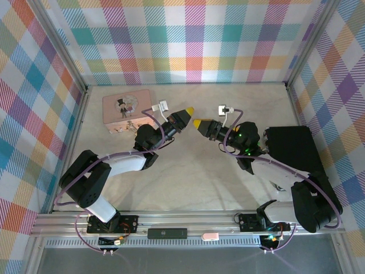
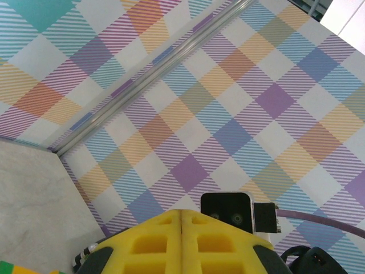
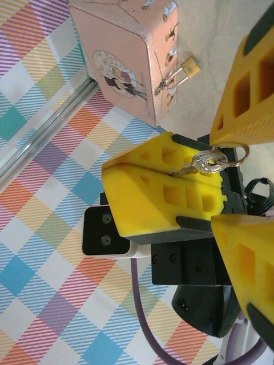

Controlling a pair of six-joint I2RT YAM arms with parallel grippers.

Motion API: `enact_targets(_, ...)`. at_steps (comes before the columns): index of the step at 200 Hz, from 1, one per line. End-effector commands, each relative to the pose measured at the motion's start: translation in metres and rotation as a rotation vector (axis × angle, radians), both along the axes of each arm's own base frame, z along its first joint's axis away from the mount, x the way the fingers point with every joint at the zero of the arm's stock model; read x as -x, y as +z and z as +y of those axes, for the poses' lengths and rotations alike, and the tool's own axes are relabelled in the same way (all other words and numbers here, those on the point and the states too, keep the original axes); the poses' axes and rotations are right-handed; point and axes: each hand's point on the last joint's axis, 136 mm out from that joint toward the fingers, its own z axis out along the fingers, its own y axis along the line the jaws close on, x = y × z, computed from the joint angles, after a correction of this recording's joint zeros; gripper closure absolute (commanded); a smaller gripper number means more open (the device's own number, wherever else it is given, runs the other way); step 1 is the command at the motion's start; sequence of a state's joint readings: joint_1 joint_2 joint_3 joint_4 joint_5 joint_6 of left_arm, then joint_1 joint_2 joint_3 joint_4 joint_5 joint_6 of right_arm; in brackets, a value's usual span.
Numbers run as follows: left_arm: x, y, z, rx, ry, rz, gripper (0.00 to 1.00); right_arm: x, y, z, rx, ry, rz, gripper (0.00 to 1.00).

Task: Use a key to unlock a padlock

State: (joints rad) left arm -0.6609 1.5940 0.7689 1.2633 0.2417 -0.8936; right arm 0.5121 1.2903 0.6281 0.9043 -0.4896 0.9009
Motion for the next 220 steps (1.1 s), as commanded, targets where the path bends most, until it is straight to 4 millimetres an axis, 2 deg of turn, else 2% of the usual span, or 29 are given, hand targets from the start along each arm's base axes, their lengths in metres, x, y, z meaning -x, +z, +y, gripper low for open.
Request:
enact_targets(1, 0.013, 0.019, 0.003, 0.045, -0.005, -0.055, 1.00, 0.002, 0.010, 0.001, -0.023, -0.002, -0.059, 0.69)
enact_targets(64, 0.015, 0.022, 0.000, 0.048, -0.012, -0.060, 1.00, 0.002, 0.011, 0.004, -0.028, 0.013, -0.060, 0.77)
enact_targets(118, 0.017, 0.024, 0.001, 0.055, -0.009, -0.062, 1.00, 0.001, 0.006, 0.005, -0.039, 0.016, -0.036, 0.75)
enact_targets(152, 0.019, 0.027, 0.001, 0.059, -0.011, -0.066, 1.00, 0.000, 0.009, 0.005, -0.038, 0.012, -0.047, 0.85)
enact_targets(165, 0.019, 0.025, 0.002, 0.059, -0.009, -0.059, 1.00, 0.001, 0.010, 0.005, -0.035, 0.016, -0.059, 0.92)
enact_targets(196, 0.020, 0.019, 0.006, 0.059, 0.006, -0.042, 1.00, 0.000, 0.009, 0.004, -0.017, -0.002, -0.070, 1.00)
enact_targets(207, 0.019, 0.017, 0.010, 0.057, 0.021, -0.035, 0.88, 0.000, 0.007, 0.003, 0.002, -0.005, -0.074, 1.00)
enact_targets(220, 0.016, 0.012, 0.018, 0.046, 0.052, -0.014, 0.61, 0.002, 0.003, 0.002, 0.039, -0.012, -0.079, 1.00)
